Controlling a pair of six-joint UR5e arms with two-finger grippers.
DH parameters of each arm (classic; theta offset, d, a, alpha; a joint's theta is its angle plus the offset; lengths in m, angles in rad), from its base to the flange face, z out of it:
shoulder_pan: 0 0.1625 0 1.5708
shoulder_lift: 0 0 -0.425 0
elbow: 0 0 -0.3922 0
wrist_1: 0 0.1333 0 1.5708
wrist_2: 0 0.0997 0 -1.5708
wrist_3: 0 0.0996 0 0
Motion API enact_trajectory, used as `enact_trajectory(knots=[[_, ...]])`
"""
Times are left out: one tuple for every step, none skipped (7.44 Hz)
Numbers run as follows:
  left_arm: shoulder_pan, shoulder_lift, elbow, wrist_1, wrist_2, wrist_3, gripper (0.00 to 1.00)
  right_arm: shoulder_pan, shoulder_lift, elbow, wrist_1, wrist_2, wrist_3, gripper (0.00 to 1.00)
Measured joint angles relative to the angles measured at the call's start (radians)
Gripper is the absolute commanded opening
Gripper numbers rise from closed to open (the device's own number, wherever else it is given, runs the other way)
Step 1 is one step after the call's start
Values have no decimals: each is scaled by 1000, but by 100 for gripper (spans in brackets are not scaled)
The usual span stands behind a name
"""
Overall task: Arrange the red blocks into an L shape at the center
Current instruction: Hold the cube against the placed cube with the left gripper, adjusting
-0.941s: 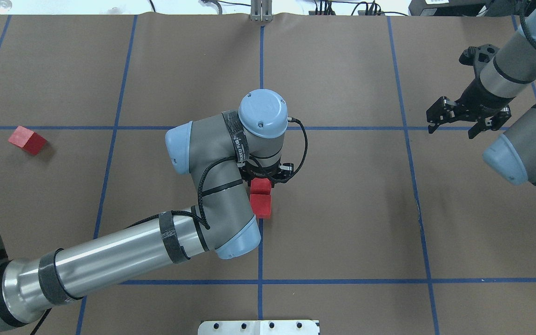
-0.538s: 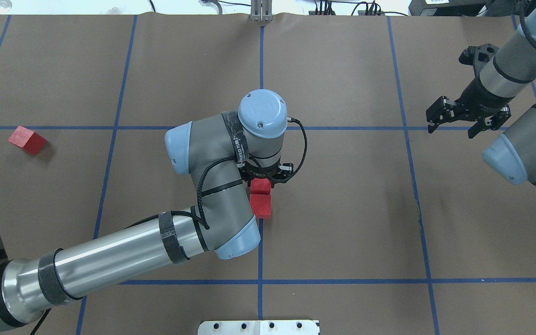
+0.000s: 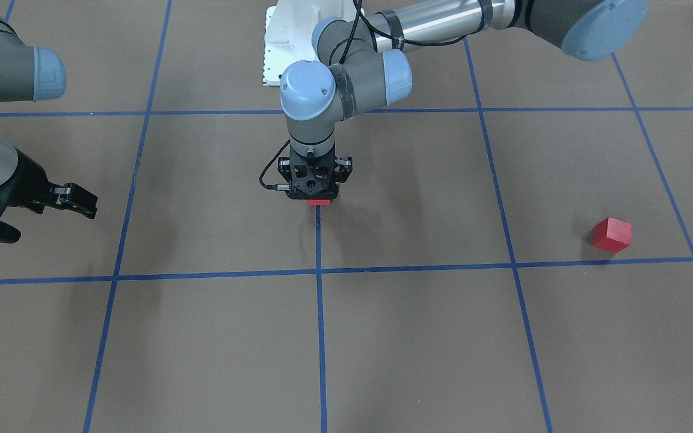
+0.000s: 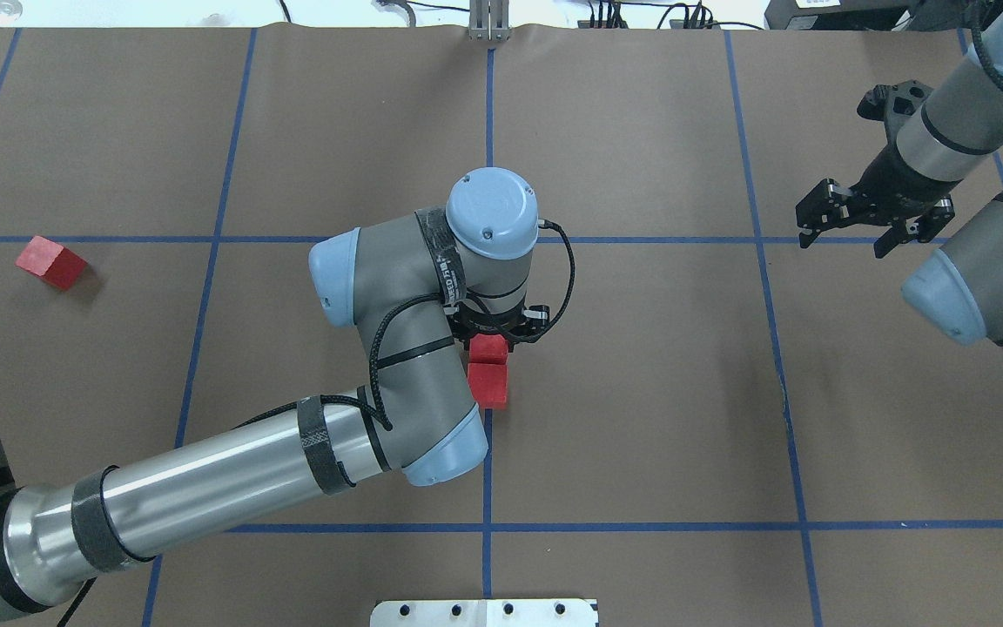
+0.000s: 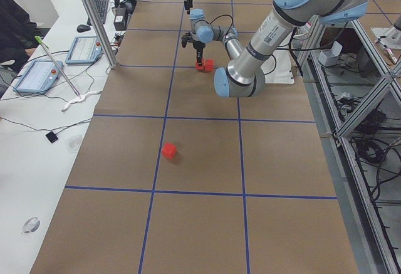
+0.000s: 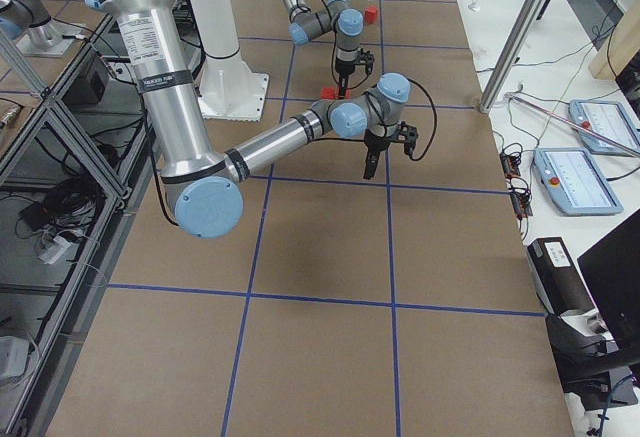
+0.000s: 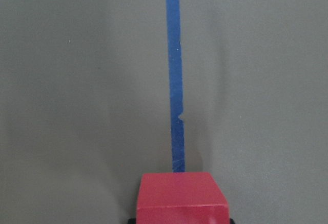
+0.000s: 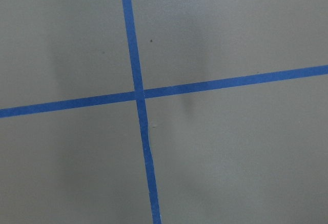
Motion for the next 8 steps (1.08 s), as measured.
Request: enact_trajectory(knots=[[0,0,0,0,0,-6,0,0,0,0,0,0,0,100],[0,1,0,0,0,-10,0,0,0,0,0,-1,0,100],[0,1,0,0,1,-12,0,0,0,0,0,-1,0,100],[1,1,0,0,1,-17,0,0,0,0,0,-1,0,100],[1,1,0,0,1,-24,0,0,0,0,0,-1,0,100],[1,1,0,0,1,-29,0,0,1,0,0,-1,0,100],[1,1,0,0,1,-32,0,0,1,0,0,-1,0,100],[1,1,0,0,1,-33,0,0,2,0,0,-1,0,100]])
